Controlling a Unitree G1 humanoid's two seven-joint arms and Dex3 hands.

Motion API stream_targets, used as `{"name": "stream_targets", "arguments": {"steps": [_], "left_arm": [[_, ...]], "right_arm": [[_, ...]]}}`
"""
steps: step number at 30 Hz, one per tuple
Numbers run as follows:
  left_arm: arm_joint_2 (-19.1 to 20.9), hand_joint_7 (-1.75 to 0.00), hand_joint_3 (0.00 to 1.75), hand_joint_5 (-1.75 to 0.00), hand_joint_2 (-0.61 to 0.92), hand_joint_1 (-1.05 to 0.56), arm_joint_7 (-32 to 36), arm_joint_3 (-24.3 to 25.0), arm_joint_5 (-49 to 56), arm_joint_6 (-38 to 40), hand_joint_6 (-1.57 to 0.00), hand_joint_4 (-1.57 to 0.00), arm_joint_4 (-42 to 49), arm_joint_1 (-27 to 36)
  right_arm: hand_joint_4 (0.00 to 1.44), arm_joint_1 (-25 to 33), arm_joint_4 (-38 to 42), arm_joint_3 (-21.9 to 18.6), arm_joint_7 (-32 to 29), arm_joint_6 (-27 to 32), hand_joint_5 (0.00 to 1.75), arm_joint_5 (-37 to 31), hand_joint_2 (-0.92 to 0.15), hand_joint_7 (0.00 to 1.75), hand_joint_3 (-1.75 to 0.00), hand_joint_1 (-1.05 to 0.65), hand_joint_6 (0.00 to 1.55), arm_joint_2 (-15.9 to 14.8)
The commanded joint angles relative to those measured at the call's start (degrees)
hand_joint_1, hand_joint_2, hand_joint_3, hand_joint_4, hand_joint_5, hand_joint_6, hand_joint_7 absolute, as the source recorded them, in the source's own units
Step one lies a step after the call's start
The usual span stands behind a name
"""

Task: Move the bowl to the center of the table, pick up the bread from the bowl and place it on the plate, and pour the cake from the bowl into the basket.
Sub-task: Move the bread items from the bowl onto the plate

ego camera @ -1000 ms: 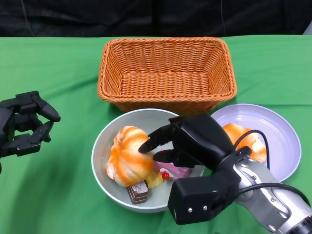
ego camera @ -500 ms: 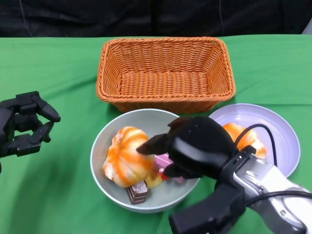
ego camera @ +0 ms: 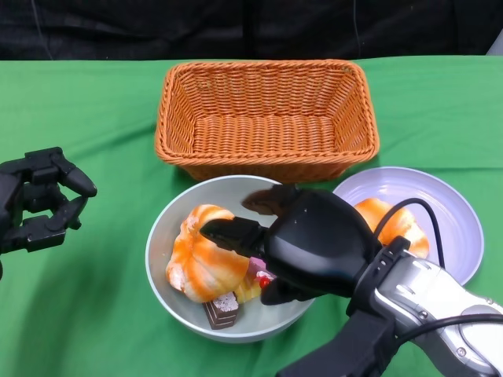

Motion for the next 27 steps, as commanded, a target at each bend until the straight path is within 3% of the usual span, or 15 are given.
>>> {"name": "stream_targets", "arguments": {"steps": [1,5,15,18,27], "left_arm": [[0.62,-1.26,0.72,-1.55,0.73,-0.02,-1.07,0.24,-0.67,0.61,-0.74,-0.7,0.48,-1.13],[0.48,-1.26,0.72,-1.56,0.73,-0.01,-2.25,0.6,-1.45,0.8,-0.73,-0.7,0.76,-1.3],[0.64,-1.26,0.7,-1.56,0.74,-0.03,-1.98,0.4,-1.16,0.55,-0.73,-0.71,0.97,-1.36],[0.6,-1.25,0.69,-1.57,0.72,-0.06,0.17,-0.21,0.2,-0.17,-0.75,-0.75,0.74,-1.12],[0.25,-1.27,0.69,-1.62,0.73,-0.04,0.6,-0.33,0.1,-0.54,-0.75,-0.69,0.91,-1.09]], "right_arm": [[0.51,0.13,1.89,-0.38,-6.99,-2.44,0.03,-0.91,-0.88,0.02,-0.01,-0.74,0.4,-0.45],[0.52,-0.29,3.59,-0.21,-10.72,-3.68,0.03,-1.95,-0.86,0.02,0.0,-0.76,0.42,-0.51],[0.52,-0.74,4.95,-0.13,-11.21,-4.67,0.02,-2.57,-0.87,0.0,0.0,-0.75,0.43,-0.56],[0.53,-5.47,13.37,2.86,-12.63,-7.87,0.02,-3.31,-0.84,0.01,0.0,-0.74,0.45,0.9],[0.51,-11.23,23.15,7.04,-13.73,-9.59,0.0,-4.81,-0.85,0.01,-0.01,-0.72,0.47,2.94]]}}
